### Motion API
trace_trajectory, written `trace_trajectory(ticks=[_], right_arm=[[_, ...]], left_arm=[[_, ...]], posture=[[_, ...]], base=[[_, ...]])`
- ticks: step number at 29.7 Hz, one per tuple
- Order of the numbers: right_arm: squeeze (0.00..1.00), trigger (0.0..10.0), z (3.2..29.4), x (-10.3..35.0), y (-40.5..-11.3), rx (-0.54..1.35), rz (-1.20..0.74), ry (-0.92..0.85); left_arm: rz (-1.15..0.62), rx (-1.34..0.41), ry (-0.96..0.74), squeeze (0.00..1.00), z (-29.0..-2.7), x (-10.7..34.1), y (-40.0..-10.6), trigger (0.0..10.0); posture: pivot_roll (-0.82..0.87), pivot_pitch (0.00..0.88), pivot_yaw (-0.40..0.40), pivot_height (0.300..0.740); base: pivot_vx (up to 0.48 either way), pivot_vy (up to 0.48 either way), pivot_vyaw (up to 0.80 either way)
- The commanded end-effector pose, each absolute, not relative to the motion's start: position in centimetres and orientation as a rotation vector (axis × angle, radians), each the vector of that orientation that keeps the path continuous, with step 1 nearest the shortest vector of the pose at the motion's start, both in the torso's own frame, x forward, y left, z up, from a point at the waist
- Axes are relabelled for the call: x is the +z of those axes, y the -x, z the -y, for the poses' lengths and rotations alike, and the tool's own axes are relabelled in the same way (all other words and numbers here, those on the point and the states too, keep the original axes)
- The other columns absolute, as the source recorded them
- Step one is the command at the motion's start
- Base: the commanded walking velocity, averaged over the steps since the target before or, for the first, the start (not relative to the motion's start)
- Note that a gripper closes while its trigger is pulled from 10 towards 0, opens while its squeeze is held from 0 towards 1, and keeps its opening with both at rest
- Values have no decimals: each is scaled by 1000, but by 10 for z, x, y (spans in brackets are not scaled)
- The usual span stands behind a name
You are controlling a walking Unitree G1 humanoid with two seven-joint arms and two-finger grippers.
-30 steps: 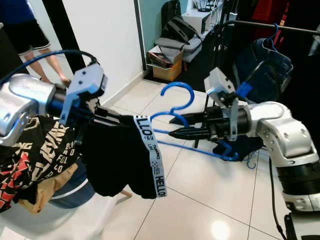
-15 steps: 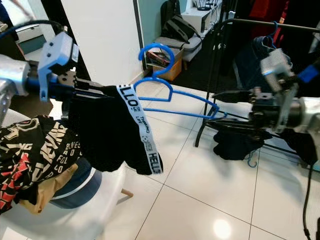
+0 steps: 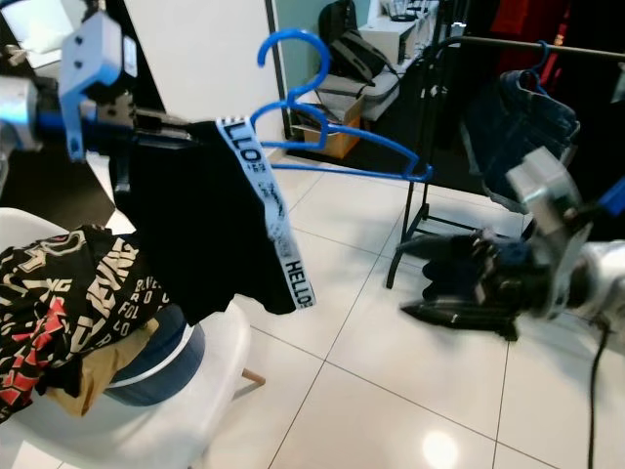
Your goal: Hang hanger
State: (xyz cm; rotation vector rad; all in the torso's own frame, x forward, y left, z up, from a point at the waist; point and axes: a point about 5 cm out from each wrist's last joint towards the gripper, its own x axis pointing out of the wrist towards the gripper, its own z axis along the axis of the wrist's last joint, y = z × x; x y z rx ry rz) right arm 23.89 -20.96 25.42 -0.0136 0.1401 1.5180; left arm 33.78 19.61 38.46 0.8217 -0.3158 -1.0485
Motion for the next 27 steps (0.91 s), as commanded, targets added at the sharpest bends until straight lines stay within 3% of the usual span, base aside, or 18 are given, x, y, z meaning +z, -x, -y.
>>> trace_trajectory(ticks=[1,13,14,18,19,21,27], right_arm=[[0,10000,203,254,-237,1540,-141,15],[0,10000,189,256,-264,1390,-34,29],[0,10000,189,256,-266,1366,-42,50],[0,10000,190,253,-265,1354,-61,64],[0,10000,190,248,-264,1347,-85,81],[0,10000,187,245,-263,1341,-96,91],[0,10000,179,252,-265,1326,-30,76]], left_arm=[[356,-1025,-836,0,-198,393,-337,0],[477,-1170,-752,0,-180,407,-326,0],[507,-1163,-740,0,-177,410,-327,5765],[524,-1161,-731,0,-176,413,-327,5765],[553,-1159,-712,0,-173,417,-327,9569],[590,-1168,-691,0,-168,423,-326,10000],[656,-1219,-665,0,-158,434,-319,10000]], posture=[[-57,0,65,740],[-58,0,69,740],[-61,0,69,740],[-61,0,69,740],[-60,0,69,740],[-62,0,71,740],[-61,0,75,740]], base=[[0,0,0],[0,0,0],[0,0,0],[0,0,0],[0,0,0],[0,0,0],[0,0,0]])
